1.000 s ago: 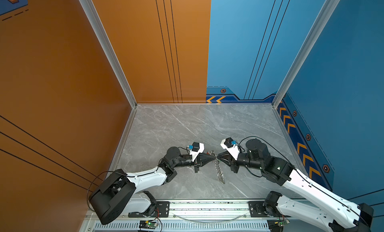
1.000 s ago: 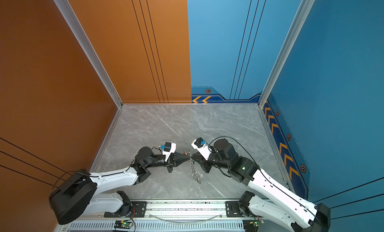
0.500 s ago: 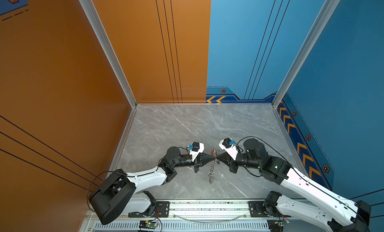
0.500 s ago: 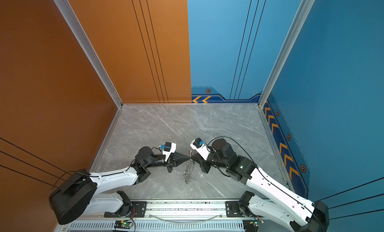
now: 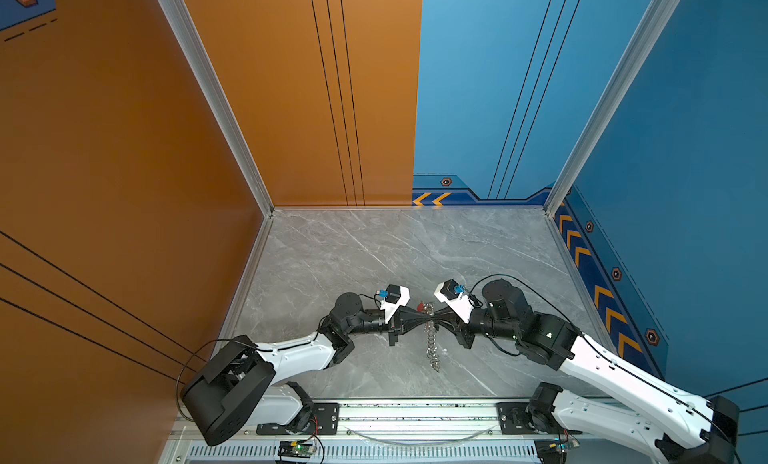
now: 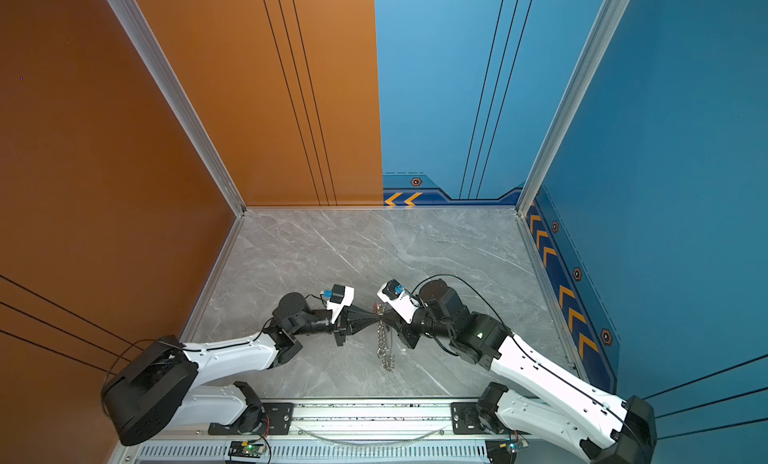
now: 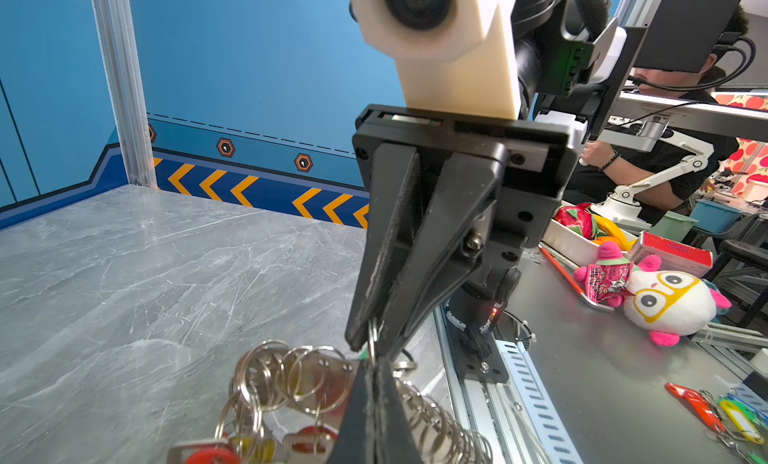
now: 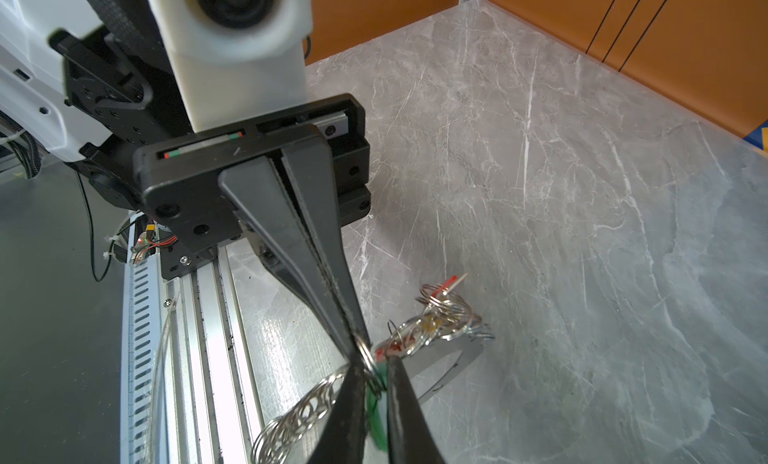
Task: Put the keys on the keyring
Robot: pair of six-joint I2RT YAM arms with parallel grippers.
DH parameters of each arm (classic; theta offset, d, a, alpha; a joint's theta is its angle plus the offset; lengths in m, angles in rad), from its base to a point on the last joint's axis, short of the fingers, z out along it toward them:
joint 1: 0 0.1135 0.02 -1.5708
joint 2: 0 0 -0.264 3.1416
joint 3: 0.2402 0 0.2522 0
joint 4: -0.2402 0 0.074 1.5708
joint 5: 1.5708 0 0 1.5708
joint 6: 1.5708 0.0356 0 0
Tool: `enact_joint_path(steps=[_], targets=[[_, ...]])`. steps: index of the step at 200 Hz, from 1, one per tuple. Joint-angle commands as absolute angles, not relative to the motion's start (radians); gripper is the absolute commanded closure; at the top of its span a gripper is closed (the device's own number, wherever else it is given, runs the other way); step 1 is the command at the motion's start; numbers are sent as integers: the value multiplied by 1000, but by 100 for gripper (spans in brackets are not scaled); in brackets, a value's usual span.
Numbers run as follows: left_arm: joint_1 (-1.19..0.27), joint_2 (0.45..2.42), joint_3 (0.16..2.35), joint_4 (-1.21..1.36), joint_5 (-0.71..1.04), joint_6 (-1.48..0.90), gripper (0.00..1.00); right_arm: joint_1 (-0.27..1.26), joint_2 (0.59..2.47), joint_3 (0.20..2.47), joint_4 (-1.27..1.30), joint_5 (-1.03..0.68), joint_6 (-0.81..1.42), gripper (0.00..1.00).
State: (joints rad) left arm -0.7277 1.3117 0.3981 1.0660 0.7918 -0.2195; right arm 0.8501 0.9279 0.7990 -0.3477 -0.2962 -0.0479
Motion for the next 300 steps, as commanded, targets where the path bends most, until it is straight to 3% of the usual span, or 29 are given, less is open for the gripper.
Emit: enact_joint_path(steps=[1,58,73,136,247,300], targets=[[-745,1306,436,1134,841,-235,100,863,942,813,-333,-294,-60,86],[-744,1316,433,1132,825,-228,100,875,948,835,-383,-236,-72,100],[-742,1309,435,1087,803,-203,100,887,955,857,-425,-202,-90,100],[-719,1223,420,934,733,-124,78,945,1024,1015,-687,-43,-210,100],[-734,1255,439,922,825,-130,70,975,1139,1160,-804,-154,-335,100],[-734,1284,443,924,827,-131,71,968,1144,1162,-794,-168,-342,100]])
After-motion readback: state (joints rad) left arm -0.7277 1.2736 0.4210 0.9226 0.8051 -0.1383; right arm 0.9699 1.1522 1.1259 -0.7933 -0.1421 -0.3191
